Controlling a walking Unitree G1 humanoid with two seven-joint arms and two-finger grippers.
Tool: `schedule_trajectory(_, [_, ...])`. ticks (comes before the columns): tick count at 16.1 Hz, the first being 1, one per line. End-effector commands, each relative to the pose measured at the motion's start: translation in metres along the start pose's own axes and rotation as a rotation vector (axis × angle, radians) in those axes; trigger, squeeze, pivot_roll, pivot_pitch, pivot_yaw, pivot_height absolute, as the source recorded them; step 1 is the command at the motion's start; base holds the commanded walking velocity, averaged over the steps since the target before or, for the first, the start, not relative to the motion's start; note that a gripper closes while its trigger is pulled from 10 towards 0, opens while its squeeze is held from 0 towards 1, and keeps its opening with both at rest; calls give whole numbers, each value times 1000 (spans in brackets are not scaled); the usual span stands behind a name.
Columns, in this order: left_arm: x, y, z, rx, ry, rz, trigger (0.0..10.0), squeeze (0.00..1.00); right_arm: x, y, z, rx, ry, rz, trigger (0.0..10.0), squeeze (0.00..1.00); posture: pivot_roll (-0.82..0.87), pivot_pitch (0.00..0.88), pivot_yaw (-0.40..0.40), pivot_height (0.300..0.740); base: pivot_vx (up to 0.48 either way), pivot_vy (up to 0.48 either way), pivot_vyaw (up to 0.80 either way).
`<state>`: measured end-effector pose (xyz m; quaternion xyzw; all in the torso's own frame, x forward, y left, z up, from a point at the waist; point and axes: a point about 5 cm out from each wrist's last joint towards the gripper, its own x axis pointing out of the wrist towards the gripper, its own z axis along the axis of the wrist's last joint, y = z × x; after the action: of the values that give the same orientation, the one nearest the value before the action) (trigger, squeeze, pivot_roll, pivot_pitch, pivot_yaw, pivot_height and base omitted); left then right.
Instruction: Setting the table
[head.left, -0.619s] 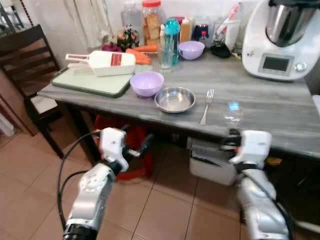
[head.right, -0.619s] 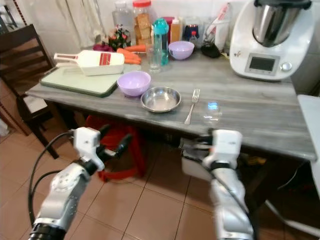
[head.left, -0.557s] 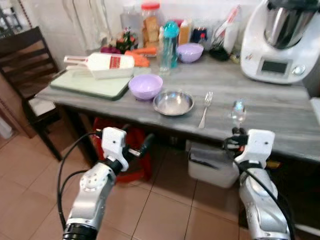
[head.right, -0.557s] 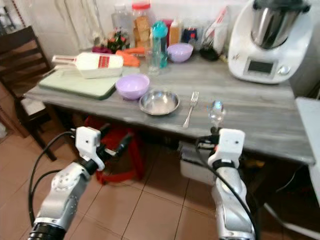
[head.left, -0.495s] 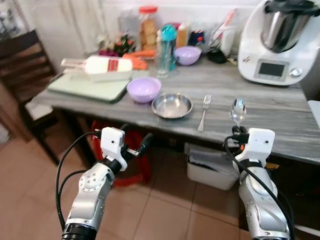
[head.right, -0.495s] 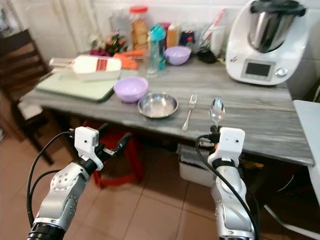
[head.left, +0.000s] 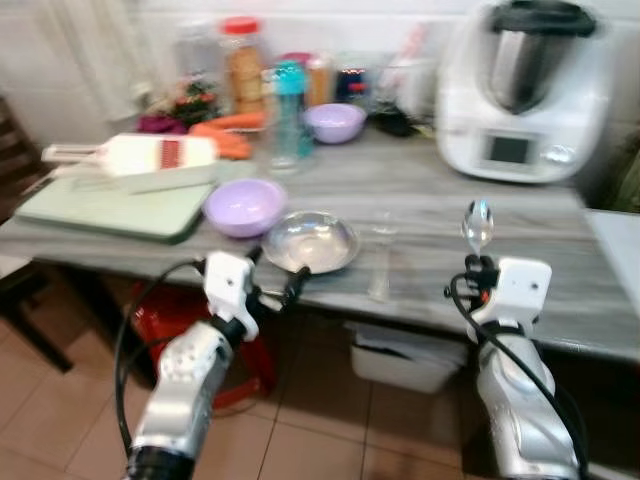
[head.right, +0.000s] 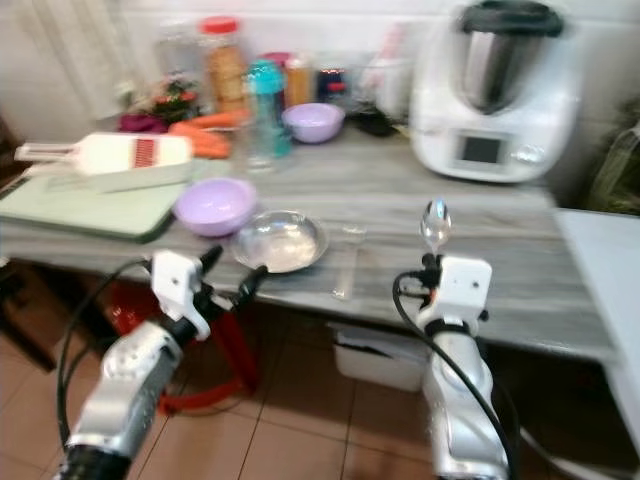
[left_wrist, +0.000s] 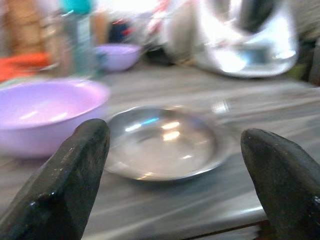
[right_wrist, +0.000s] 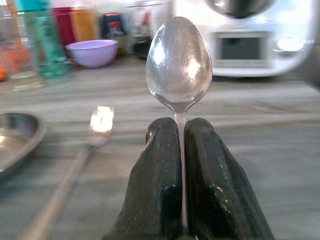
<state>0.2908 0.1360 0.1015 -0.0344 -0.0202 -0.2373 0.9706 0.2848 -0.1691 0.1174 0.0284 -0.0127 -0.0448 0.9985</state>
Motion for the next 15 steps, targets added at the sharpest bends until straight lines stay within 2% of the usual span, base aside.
schedule_trajectory(1, [2, 0, 3, 9, -4, -6, 10000, 0, 2, 1, 4, -10, -12, 6, 10000, 0, -31, 0, 33, 740, 371, 0, 0])
schedule_trajectory(5, [2, -1, 3, 6, -3, -16, 10000, 0, 2, 2, 3, -7, -16, 1, 10000, 0, -27, 0, 34, 740, 372, 0, 0])
schedule_trajectory(7, [-1, -1, 2, -14, -3, -24, 10000, 0, 2, 1, 3, -7, -10, -5, 10000, 0, -27, 0, 32, 740, 0, 0, -278])
schedule_trajectory(12, [-11, 1, -3, -5, 20, -33, 10000, 0, 3, 1, 2, -8, -4, 0, 10000, 0, -26, 0, 25, 740, 0, 0, -708])
schedule_trajectory(15, [-17, 1, -4, 1, 25, -45, 10000, 0, 3, 2, 1, -16, -2, 0, 10000, 0, -26, 0, 25, 740, 0, 0, 0])
